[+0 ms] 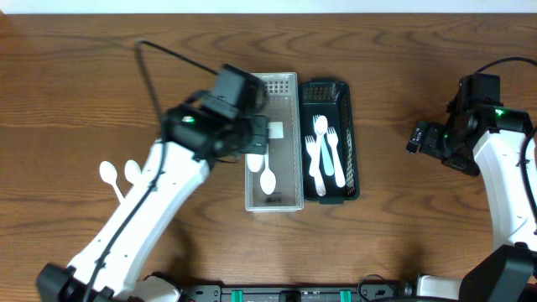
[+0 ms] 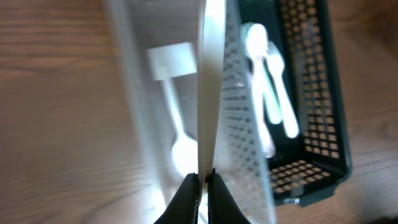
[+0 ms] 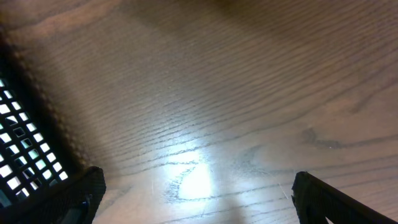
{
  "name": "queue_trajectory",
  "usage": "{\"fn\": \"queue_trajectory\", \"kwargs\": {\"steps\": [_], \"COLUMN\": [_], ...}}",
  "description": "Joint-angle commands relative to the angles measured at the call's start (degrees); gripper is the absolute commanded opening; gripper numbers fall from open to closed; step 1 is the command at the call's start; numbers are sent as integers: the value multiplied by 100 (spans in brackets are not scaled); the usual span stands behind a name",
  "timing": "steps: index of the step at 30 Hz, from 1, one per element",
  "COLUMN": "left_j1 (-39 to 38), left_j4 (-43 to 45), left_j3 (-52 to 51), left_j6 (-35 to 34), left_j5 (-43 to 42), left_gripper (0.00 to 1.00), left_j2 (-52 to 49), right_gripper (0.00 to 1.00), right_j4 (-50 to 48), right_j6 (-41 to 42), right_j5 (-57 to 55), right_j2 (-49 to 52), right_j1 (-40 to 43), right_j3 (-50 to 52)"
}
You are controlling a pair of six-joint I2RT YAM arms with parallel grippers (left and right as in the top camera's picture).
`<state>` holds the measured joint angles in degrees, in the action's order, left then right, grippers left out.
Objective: Pack container
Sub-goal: 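Carry the spoon right and release it into the clear caddy, then move the left gripper back over the two remaining white spoons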
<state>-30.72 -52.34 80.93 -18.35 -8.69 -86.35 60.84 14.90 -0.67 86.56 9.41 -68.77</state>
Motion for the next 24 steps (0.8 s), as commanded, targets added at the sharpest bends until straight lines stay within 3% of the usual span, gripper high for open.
{"fn": "queue_trajectory", "kwargs": {"steps": [1, 12, 14, 17, 24], "left_j1": [-153, -175, -173, -173, 7], "left_j4": [127, 212, 212, 160, -125], "left_j3": [-17, -17, -2, 59, 341], "left_j6": [-328, -337, -334, -125, 317], "left_j5": [35, 28, 28, 28, 619], "left_gripper": [6, 7, 15, 17, 46], "left_j2": [-474, -1700, -1670, -1469, -409], "right_gripper": [99, 99, 99, 99, 99], "right_j4": [7, 11, 13, 20, 15], "right_j6": [4, 4, -2, -22, -42], "right_j5": [94, 94, 92, 92, 90], "right_j2": [-9, -9, -9, -9, -9], "right_j1": [15, 15, 15, 17, 17], "right_j3": [9, 9, 9, 9, 9]}}
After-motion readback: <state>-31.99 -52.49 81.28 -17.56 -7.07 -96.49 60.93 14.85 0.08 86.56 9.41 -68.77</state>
